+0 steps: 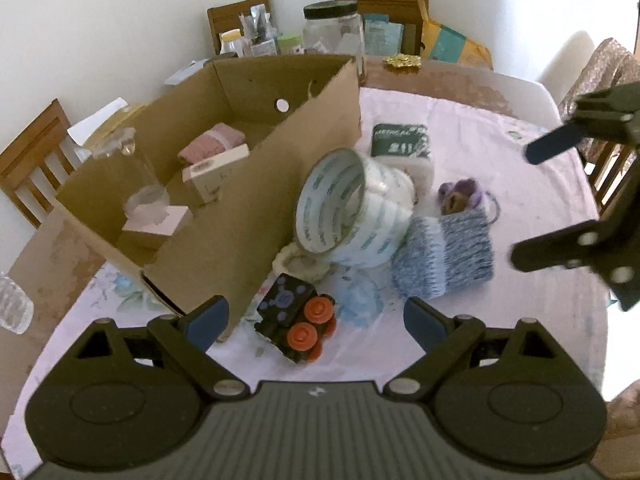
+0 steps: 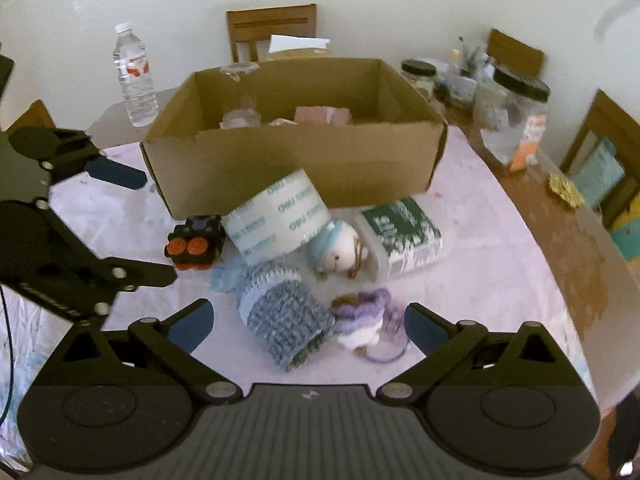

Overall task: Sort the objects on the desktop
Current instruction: 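Withdraw both grippers from the box back toward the cloth, then grasp the black toy block with the left gripper while the right gripper grasps the grey knit sock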

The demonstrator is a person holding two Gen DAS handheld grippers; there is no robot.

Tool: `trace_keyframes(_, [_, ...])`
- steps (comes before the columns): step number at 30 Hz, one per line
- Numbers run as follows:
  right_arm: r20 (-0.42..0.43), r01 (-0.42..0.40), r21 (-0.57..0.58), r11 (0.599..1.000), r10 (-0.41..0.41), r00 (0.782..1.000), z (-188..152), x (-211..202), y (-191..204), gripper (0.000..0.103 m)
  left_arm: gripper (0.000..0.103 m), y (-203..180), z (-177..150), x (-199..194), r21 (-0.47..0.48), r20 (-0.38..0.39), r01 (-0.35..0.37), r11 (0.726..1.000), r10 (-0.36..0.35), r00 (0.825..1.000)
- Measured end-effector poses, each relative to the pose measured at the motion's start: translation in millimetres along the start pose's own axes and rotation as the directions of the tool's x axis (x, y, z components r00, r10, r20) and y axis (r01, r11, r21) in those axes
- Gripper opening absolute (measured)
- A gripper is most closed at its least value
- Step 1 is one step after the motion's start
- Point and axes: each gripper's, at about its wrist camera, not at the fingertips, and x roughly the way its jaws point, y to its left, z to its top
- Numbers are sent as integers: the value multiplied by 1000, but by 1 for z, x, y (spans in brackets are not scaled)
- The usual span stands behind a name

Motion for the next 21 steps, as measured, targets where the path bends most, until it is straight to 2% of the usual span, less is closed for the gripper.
trace_keyframes(5, [-22, 33, 50, 998, -32, 999, -12, 2, -1, 103, 89, 1, -9, 21, -4, 7, -25, 1000, 25, 1000])
trace_keyframes(18, [-41, 50, 115, 992, -46, 998, -22, 18, 3, 103, 89, 7, -12, 48, -21, 16, 41, 999, -41, 999])
trace_keyframes(19, [-41, 50, 116, 992, -45, 998, -22, 20, 3, 103, 88, 8, -12, 49, -22, 16, 54, 998, -54, 998])
trace_keyframes(21, [-40, 50, 118, 992, -45, 998, -20, 22, 5, 103, 78, 11, -13, 50, -31, 6, 76, 997, -76, 997])
